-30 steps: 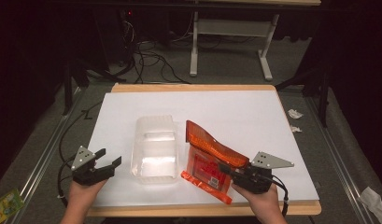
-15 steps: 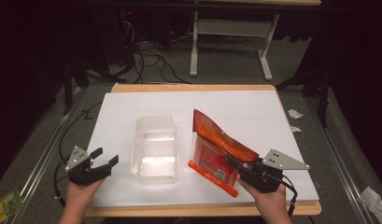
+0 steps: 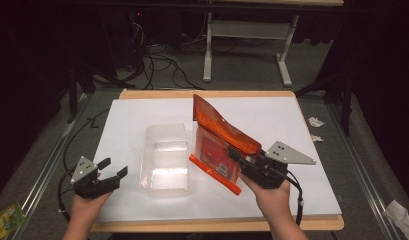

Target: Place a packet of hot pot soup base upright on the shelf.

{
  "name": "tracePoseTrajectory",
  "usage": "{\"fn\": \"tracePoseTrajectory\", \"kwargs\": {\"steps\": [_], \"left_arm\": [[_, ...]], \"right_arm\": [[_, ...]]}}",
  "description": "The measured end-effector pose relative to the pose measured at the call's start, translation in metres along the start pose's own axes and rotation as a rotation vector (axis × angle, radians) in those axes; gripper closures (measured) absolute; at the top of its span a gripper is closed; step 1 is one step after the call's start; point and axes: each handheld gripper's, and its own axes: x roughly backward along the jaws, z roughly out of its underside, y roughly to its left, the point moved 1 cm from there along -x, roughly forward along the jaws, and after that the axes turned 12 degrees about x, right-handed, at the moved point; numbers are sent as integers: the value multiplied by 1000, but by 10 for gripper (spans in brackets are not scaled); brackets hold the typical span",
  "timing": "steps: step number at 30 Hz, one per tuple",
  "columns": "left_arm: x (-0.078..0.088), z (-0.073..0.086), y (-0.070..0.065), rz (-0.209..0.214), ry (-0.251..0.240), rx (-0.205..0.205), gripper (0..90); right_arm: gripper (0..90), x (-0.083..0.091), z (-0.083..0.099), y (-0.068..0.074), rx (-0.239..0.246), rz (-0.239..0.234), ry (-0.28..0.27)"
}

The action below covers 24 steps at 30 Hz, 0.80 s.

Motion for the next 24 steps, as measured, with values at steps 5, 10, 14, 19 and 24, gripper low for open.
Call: {"fn": "tracePoseTrajectory", "kwargs": {"steps": [5, 10, 14, 19, 24], "left_arm": [[-1, -1, 1, 2, -3, -1, 269], [-4, -1, 0, 4, -2, -1, 269], [-3, -1, 0, 4, -8, -2, 269], [-2, -2, 1, 7, -12, 2, 269], [-2, -2, 1, 10, -14, 1, 269]], "right_arm": [[725, -20, -9, 3, -10, -9, -12], [725, -37, -15, 10, -7, -19, -9], [725, -52, -17, 16, -12, -30, -5], [725, -65, -21, 21, -3, -37, -4], [726, -74, -25, 25, 3, -36, -3]]}}
